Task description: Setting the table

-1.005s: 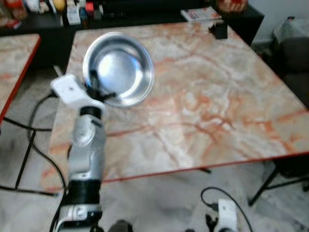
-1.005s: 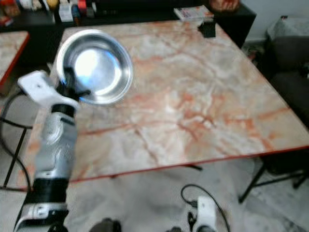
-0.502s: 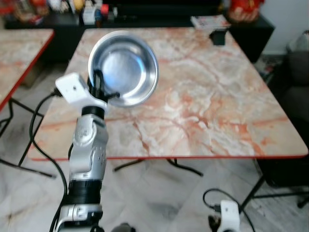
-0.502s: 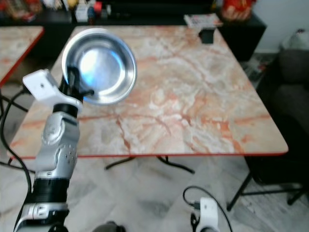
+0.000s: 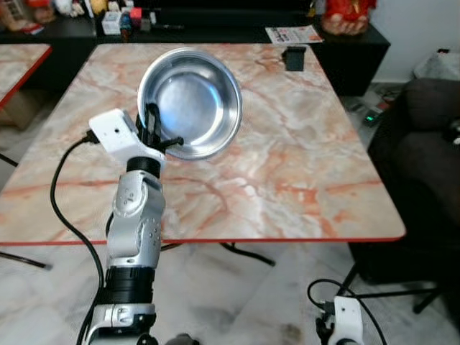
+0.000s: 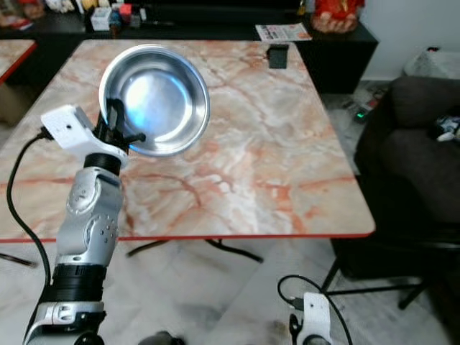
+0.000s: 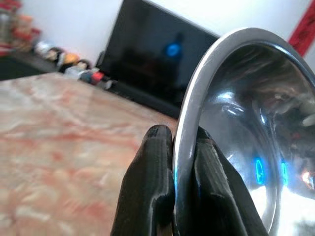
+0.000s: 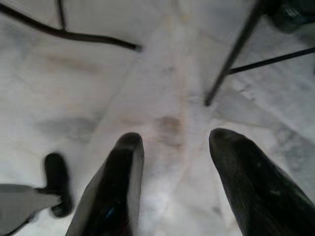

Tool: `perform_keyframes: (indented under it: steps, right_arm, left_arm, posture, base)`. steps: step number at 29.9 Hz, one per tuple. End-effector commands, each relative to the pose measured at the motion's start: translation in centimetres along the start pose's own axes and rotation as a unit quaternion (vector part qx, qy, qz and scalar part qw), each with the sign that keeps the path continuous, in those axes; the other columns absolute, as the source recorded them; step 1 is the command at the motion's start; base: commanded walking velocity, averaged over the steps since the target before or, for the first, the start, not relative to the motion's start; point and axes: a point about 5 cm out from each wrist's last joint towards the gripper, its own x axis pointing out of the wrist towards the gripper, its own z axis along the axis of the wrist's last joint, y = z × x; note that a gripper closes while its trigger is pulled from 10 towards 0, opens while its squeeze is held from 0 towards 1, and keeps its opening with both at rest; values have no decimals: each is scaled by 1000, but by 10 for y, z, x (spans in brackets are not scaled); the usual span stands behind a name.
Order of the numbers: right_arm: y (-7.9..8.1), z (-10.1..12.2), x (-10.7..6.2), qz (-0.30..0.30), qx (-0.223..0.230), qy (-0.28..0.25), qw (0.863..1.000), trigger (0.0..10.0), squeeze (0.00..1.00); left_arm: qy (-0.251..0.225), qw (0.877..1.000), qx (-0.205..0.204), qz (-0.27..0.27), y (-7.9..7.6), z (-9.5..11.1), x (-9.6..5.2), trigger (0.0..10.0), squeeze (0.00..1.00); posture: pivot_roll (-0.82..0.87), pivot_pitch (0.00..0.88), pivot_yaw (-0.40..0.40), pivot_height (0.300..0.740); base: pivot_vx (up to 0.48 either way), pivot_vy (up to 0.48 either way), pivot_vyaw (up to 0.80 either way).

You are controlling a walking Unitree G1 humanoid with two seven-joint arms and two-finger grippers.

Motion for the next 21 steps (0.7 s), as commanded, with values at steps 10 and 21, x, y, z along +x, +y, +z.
perform_keyframes:
  steps: [10,21]
  right_arm:
    - [-8,-7,-2,-10,2,13,1000,10000,0]
    - [-9,-8,-2,-10,-1,13,1000,10000,0]
  left_arm:
    - [41,997,-66,7,-1,-14,-4,10000,0]
    - [143,964,-141,176,31,-44,-14,10000,0]
  posture:
    - [58,162,-42,740]
    - [57,166,-44,740]
  base:
    - [0,0,0]
    - [0,0,0]
